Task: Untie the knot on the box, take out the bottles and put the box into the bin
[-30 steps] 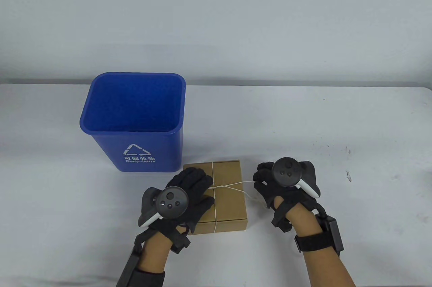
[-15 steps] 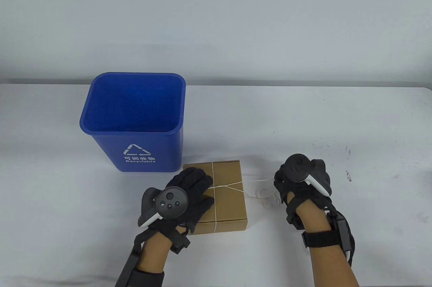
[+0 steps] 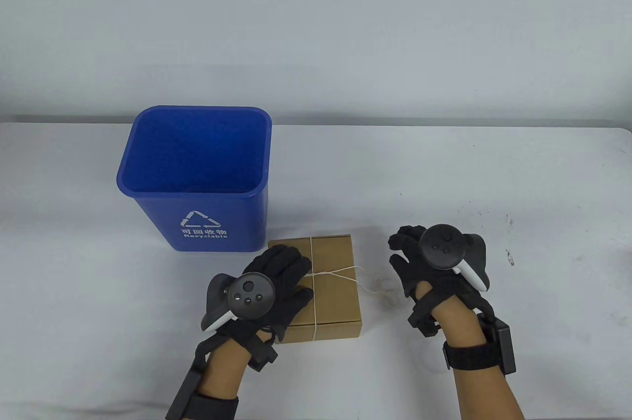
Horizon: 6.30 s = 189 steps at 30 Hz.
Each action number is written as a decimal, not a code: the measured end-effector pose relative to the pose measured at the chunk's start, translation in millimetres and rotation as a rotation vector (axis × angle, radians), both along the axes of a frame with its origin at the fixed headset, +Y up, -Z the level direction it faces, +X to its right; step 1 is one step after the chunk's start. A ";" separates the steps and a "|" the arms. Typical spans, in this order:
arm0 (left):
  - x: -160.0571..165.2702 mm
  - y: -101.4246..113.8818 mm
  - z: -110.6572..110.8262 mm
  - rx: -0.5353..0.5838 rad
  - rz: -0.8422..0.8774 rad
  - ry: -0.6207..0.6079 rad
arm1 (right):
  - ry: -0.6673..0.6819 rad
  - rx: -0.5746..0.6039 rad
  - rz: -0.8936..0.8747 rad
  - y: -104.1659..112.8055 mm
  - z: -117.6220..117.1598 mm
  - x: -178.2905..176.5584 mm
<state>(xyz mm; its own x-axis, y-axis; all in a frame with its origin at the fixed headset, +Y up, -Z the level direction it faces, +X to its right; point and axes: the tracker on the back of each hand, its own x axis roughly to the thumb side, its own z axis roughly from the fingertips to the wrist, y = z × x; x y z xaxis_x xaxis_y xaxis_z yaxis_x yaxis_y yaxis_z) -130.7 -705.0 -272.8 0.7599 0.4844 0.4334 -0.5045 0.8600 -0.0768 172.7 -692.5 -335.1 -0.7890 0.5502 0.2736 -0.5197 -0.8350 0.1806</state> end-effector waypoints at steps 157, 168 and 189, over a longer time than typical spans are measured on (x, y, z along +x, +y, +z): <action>-29.0 32.9 5.0 -0.110 -0.216 0.252 | 0.334 -0.051 0.125 -21.2 39.2 -86.8; -70.5 24.0 9.4 -0.177 -0.237 0.331 | 0.332 -0.057 0.117 -21.3 38.5 -85.9; -104.6 -26.5 -11.1 -0.415 -0.325 0.412 | 0.324 -0.052 0.117 -21.4 38.7 -85.7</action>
